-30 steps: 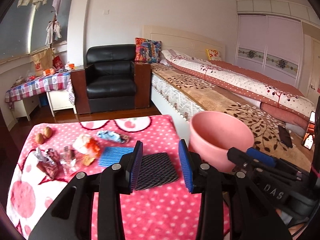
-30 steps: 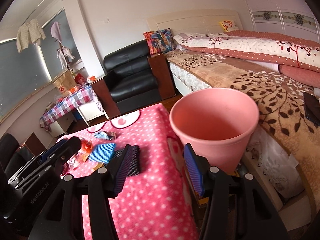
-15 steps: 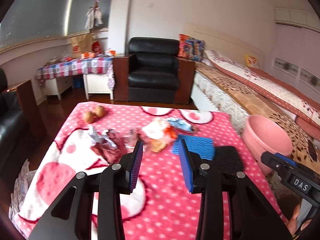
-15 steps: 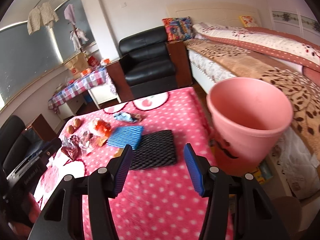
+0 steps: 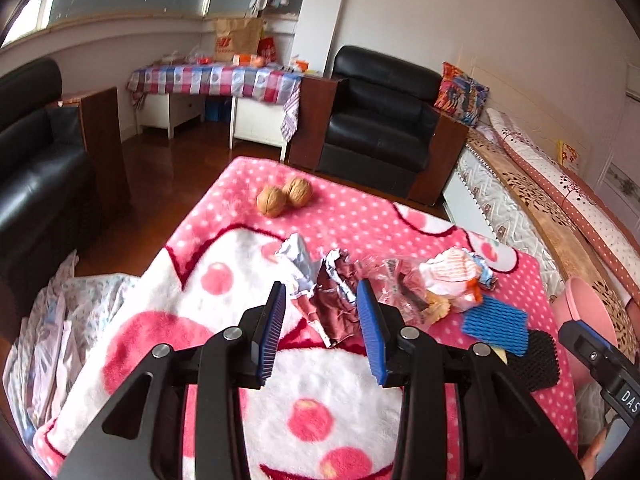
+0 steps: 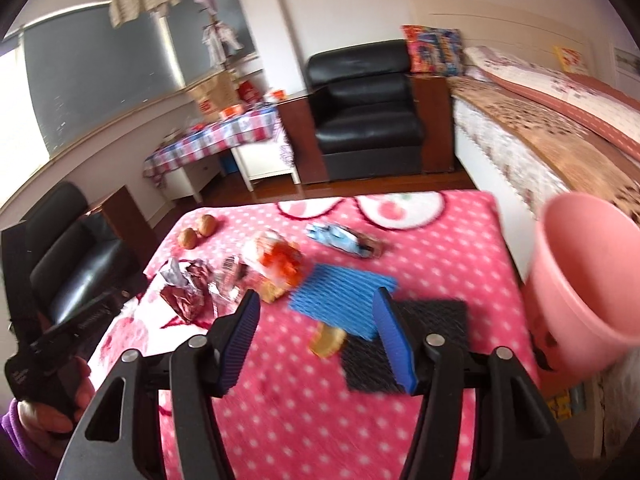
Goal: Collect trash
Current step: 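Move both open tools back over the remaining table trash, then grasp crumpled wrapper with left tool while right tool grasps orange bag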
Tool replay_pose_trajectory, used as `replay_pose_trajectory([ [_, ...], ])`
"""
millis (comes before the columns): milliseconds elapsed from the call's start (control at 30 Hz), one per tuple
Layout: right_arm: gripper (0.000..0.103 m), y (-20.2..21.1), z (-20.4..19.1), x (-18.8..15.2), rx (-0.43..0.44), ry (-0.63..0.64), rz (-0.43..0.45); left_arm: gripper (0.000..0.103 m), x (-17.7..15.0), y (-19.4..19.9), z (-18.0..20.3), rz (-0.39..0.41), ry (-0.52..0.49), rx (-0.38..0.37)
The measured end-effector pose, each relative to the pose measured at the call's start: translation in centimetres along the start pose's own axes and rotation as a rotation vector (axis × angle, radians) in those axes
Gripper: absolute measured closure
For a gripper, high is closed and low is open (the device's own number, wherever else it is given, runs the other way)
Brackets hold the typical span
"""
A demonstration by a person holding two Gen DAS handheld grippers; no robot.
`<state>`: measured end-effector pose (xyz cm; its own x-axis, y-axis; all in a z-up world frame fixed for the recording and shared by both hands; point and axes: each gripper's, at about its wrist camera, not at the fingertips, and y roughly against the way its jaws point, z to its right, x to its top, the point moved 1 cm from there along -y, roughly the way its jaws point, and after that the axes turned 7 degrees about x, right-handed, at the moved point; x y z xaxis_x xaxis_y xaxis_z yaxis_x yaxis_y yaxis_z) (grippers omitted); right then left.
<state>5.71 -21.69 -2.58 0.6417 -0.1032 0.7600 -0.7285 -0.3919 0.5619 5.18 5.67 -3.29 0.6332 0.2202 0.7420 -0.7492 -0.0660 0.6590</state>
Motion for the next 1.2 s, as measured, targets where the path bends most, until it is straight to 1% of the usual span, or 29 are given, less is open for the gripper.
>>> replay_pose_trajectory([
  [100,0.042,-1.9,-1.1,0.9,0.032,0.039,-0.023,0.066,0.0,-1.8,-0.3,-0.055,0.025,-0.009],
  [233,0.039,-4.3,-2.3,1.9,0.063,0.092,-0.050,0.066,-0.2,-3.3,-0.6,-0.102,0.042,-0.010],
  [333,0.039,-6.0,-2.9,2.3,0.075,0.113,-0.070,0.066,-0.2,-4.1,-0.6,-0.126,0.058,-0.018],
  [467,0.039,-8.6,-3.4,2.8,0.074,0.132,-0.097,0.066,0.0,-4.5,-0.5,-0.118,0.053,0.004],
  [667,0.039,-11.6,-3.1,2.8,0.040,0.142,-0.148,0.067,0.0,-4.6,-0.3,-0.085,0.039,0.015],
  [700,0.039,-11.9,-3.0,2.7,0.038,0.136,-0.151,0.070,0.0,-4.4,-0.3,-0.073,0.032,0.019],
  [733,0.047,-12.2,-2.8,2.7,0.037,0.129,-0.156,0.075,0.0,-4.3,-0.2,-0.066,0.026,0.022],
  [767,0.053,-12.5,-2.6,2.7,0.038,0.121,-0.163,0.077,0.0,-4.3,-0.2,-0.062,0.020,0.024],
  [800,0.061,-12.7,-2.4,2.6,0.037,0.113,-0.175,0.084,0.0,-4.3,-0.2,-0.062,0.018,0.025],
  [833,0.065,-12.9,-2.3,2.6,0.033,0.108,-0.180,0.090,0.0,-4.3,-0.2,-0.061,0.016,0.026],
  [867,0.066,-12.9,-2.0,2.5,0.033,0.098,-0.182,0.091,0.0,-4.2,-0.3,-0.057,0.014,0.028],
  [933,0.068,-12.8,-1.7,2.5,0.045,0.074,-0.183,0.096,0.1,-4.0,-0.3,-0.048,0.012,0.025],
  [1200,0.070,-9.3,-1.2,2.6,0.073,0.019,-0.135,0.098,0.4,-1.6,-0.9,0.004,0.028,0.008],
])
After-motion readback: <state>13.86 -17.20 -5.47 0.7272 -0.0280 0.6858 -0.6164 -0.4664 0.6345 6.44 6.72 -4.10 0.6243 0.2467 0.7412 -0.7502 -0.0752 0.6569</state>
